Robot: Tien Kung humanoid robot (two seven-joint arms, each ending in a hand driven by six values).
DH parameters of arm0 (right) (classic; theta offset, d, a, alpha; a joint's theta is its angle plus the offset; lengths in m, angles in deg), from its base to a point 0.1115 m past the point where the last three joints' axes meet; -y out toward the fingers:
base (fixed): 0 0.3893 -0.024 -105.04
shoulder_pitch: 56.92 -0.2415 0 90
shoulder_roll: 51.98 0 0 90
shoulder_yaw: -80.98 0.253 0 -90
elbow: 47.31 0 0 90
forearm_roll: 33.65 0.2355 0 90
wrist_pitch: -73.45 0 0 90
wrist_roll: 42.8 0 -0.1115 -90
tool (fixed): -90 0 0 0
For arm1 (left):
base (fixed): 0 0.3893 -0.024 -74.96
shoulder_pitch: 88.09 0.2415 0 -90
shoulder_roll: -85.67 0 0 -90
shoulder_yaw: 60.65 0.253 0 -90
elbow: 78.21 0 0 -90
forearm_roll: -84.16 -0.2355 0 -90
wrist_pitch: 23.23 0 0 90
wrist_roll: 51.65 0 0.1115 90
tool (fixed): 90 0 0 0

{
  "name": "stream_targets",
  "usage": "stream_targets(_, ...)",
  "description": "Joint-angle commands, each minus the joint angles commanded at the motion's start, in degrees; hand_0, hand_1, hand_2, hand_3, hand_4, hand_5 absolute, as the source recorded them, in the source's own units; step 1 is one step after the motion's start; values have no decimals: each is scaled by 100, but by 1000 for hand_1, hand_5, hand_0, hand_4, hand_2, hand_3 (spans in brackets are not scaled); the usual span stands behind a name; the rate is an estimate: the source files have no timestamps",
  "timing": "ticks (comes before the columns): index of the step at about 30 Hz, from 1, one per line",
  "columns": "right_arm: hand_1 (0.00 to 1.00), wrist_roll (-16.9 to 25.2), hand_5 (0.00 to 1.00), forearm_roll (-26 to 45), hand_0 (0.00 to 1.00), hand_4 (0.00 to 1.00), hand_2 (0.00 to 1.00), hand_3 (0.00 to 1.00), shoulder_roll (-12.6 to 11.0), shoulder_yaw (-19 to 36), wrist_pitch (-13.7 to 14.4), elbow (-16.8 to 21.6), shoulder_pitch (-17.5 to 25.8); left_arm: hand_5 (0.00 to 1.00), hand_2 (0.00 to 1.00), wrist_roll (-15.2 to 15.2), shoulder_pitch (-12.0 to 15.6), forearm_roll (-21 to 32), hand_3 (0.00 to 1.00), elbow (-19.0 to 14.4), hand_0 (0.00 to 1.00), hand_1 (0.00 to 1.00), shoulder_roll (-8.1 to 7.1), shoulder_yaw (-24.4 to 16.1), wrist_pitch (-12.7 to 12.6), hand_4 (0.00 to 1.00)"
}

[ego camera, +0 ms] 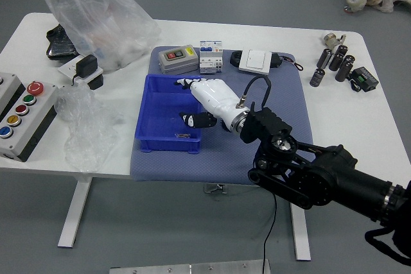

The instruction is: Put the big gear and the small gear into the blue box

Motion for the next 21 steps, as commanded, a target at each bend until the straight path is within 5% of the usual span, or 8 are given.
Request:
stream_targets(1, 885, 9, 292, 1, 711, 819, 998, 998, -4, 13, 3, 3, 4, 356, 527, -1, -1, -2, 640, 0, 623, 510, 0, 0, 1, 676)
stream_targets(9, 871, -247, 285, -14, 685, 829, 998, 998, -259, 702, 113, 417, 448, 360, 527, -14, 10, 0, 640, 0, 623, 510, 7, -5, 1, 676)
stream_targets(15, 849, -992, 279, -357, 645, 837, 979, 998, -691, 1475, -309, 750, 909, 360, 528, 9, 53, -34, 640, 0, 623, 510, 14, -64, -10, 676)
stream_targets(21, 846, -1316, 275, -338, 630, 844, 986, 998, -653, 1393, -533, 609, 1016, 361, 528, -20, 19, -21, 639, 0, 623, 511, 9, -27, -10, 673)
